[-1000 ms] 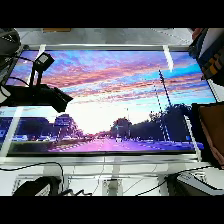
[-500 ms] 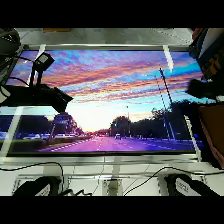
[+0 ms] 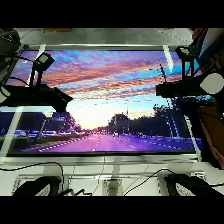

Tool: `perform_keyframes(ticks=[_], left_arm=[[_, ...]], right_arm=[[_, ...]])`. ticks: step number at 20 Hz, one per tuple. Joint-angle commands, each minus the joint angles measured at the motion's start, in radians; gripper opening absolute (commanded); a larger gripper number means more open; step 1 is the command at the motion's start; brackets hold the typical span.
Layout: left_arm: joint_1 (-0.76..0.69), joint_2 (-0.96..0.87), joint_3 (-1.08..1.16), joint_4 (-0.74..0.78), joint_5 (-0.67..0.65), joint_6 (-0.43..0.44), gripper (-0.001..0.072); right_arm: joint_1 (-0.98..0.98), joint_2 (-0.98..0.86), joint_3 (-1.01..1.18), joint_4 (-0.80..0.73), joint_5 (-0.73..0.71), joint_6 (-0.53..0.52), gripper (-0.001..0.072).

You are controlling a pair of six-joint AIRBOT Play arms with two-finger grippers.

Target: Fold the clothes and pants, and hang the long-sleeved shirts on hangers.

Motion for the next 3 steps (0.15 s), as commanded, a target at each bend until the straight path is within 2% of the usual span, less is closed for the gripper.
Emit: perform_keyframes(ticks=[1,3], left_arm=[[0.001,0.001,0.000,0.000,0.000,0.000,0.0023],[0.001,0.001,0.000,0.000,0.000,0.000,0.0023]], right_arm=[[0.021,0.001,0.000,-0.006,0.007,0.009,0.0023],[0.021,0.001,0.000,-0.006,0.007,0.009,0.0023]])
